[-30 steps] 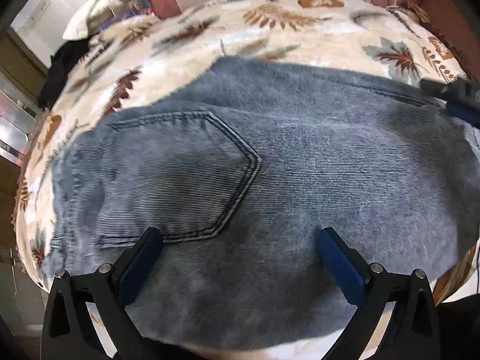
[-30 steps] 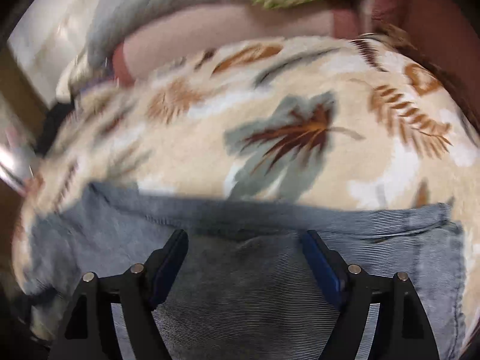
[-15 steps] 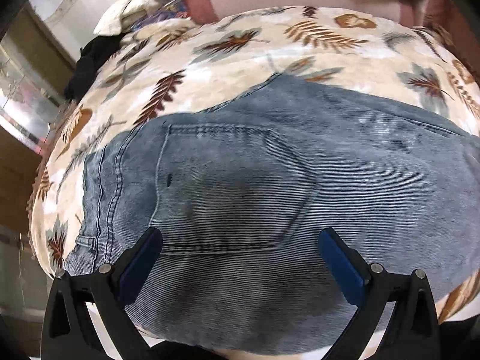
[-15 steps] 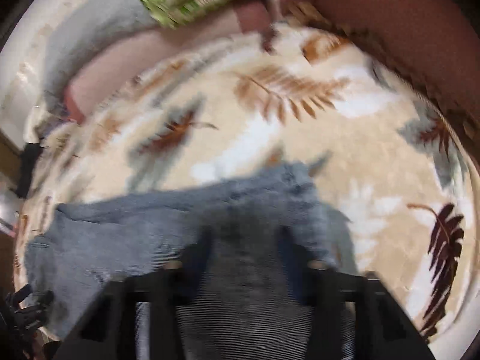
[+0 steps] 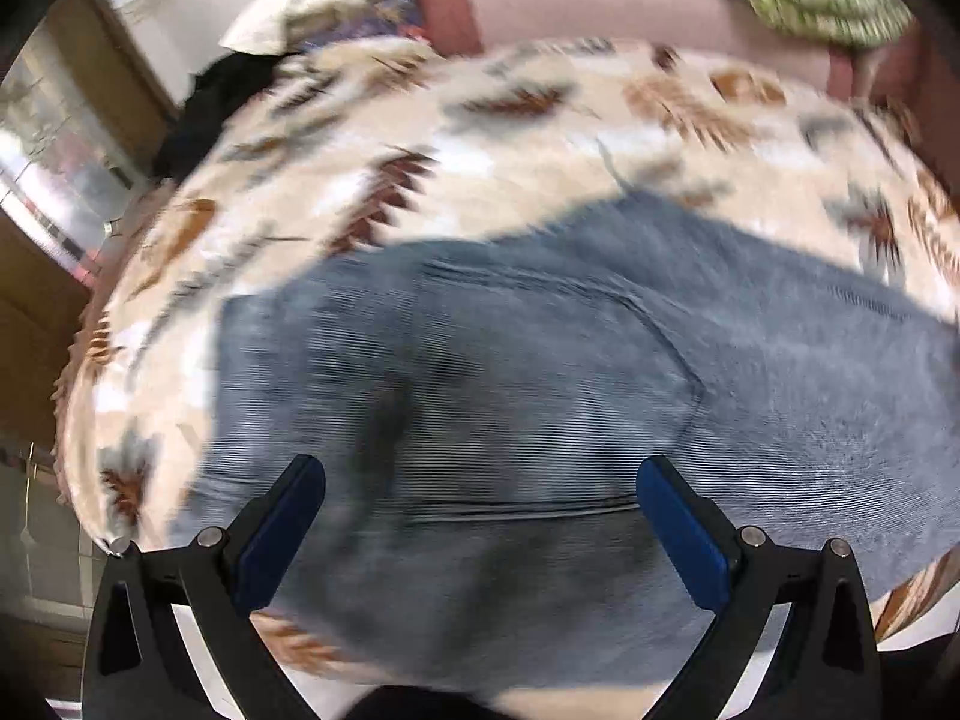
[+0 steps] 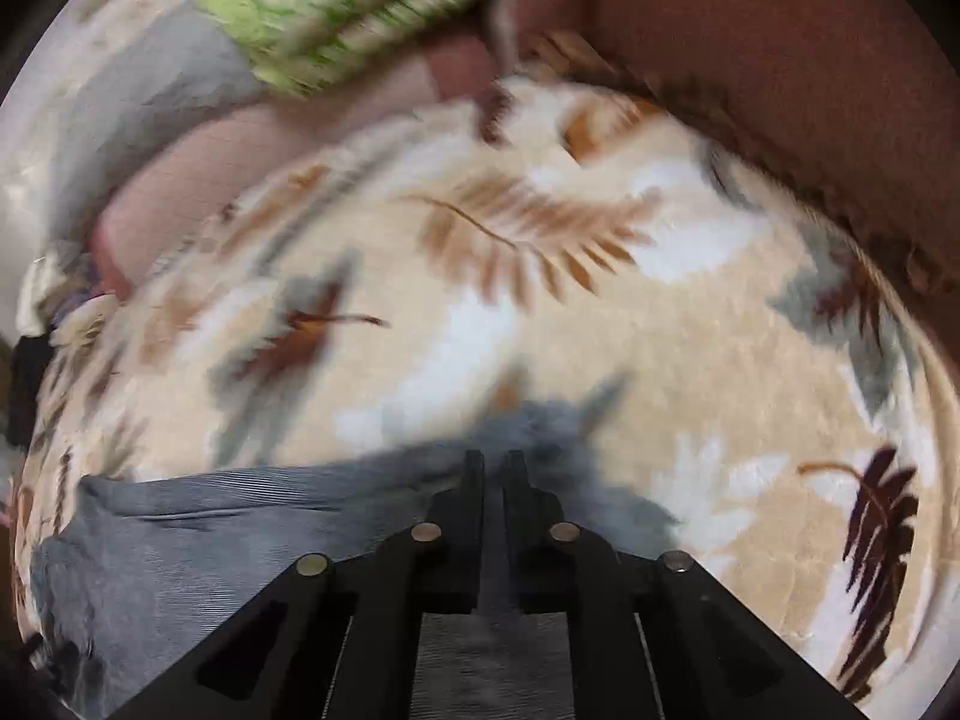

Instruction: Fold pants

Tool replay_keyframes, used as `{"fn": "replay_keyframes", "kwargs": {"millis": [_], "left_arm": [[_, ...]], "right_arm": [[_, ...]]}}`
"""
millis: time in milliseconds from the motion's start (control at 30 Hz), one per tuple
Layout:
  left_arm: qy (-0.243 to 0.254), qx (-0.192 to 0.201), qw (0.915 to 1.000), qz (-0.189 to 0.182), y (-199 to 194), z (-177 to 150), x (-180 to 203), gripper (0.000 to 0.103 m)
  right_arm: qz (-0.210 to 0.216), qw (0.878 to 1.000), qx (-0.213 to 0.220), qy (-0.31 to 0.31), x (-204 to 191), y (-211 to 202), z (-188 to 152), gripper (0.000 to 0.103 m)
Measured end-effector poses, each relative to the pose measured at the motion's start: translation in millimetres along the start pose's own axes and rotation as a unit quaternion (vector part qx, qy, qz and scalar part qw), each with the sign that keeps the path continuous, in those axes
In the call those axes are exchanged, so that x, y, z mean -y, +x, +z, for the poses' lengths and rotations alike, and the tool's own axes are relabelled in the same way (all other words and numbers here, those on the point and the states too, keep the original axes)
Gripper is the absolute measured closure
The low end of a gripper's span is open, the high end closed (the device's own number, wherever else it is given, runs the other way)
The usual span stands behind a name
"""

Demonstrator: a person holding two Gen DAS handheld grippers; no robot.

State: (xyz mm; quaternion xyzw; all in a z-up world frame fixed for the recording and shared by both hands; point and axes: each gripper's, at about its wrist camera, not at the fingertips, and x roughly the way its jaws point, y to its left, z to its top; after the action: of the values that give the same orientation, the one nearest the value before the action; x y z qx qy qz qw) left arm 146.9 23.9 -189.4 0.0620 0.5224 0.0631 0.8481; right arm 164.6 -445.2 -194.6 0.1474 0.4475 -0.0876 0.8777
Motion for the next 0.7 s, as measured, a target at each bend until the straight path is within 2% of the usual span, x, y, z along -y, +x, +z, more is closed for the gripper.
{"fn": "replay_keyframes", "kwargs": {"millis": [67,200,333,467,567,700], "left_arm": [[-0.022,0.007,0.9996,0.019,-9.2,-1.0,-32.5,0.000],[-0.060,0.003,0.9961,0.065,-12.7,-11.9,-89.3,0.000],[-0.091,-0.019,0.9928,0.076,-4.5,-32.0,-125.6,0.000],[-0.098,-0.038,0.9918,0.072,12.7,-43.5,-133.7,0.000],[-0.091,-0.039,0.9922,0.076,21.6,-45.2,-128.9,0.000],[-0.079,-0.043,0.9928,0.078,33.1,-46.2,-127.2,0.000]], "right_arm": [[0.028,0.999,0.007,-0.033,-26.5,-11.7,-7.4,0.095],[0.089,0.993,-0.024,-0.080,-83.4,-15.6,-28.8,0.095],[0.126,0.982,-0.052,-0.129,-137.7,-14.2,-53.0,0.095],[0.146,0.972,-0.082,-0.167,-177.5,-7.6,-78.4,0.095],[0.151,0.964,-0.100,-0.195,-200.3,-1.7,-95.4,0.095],[0.153,0.958,-0.118,-0.214,-213.2,4.3,-106.9,0.095]]}}
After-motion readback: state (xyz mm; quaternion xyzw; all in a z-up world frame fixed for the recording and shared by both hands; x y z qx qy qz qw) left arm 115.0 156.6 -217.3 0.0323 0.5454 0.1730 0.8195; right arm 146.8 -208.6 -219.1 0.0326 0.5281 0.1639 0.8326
